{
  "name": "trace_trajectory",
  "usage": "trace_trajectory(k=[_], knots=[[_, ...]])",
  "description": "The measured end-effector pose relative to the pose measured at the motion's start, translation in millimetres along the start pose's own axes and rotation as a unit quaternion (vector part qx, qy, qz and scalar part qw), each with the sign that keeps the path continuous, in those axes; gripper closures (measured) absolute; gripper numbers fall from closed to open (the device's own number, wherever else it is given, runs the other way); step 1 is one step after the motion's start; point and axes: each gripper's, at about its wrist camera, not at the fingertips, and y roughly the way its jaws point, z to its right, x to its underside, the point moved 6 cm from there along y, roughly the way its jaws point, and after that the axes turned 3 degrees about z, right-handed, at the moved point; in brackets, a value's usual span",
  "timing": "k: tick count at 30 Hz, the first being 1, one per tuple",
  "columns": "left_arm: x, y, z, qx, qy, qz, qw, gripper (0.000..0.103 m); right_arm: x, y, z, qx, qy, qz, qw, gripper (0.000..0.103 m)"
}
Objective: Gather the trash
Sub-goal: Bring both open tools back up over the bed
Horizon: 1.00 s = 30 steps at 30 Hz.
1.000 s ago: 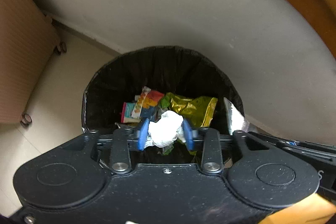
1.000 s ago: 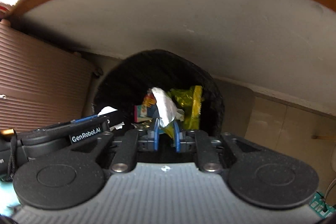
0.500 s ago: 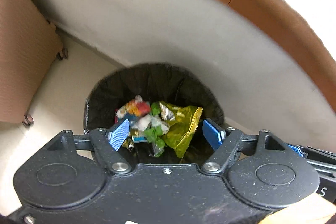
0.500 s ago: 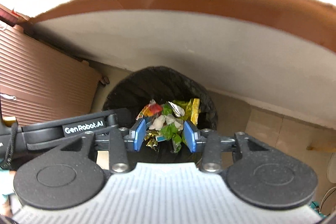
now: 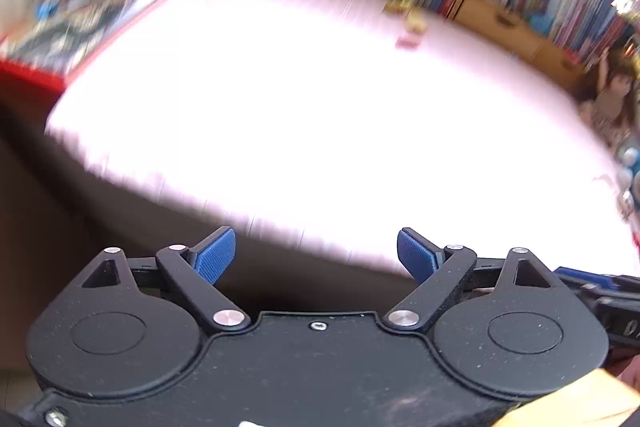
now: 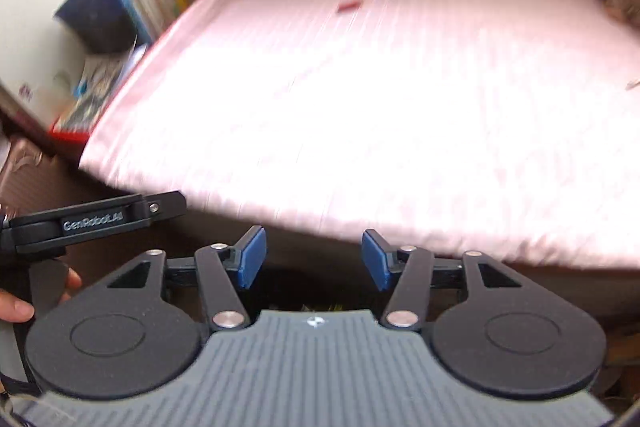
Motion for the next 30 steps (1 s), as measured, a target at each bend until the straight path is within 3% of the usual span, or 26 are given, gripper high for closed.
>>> trace_trajectory(k=[4,14,22,30], knots=[[-42,-6,13,0.024,0.017,0.028,0.9992,0.015,-40,-27,12,0.032,0.022,0.058,0.998,0.033],[-99,-11,37,0.049,0.019,0.076,0.9957,0.014,-113,-32,42,0.075,0.041,0.118,0.989,0.033],[-130,18,48,0.04,-0.003,0.083,0.9957,0.015,-166,1,58,0.065,0.031,0.127,0.989,0.033],[-158,98,95,0.023,-0.013,0.058,0.998,0.031,-232,60,86,0.036,0.014,0.103,0.994,0.036]])
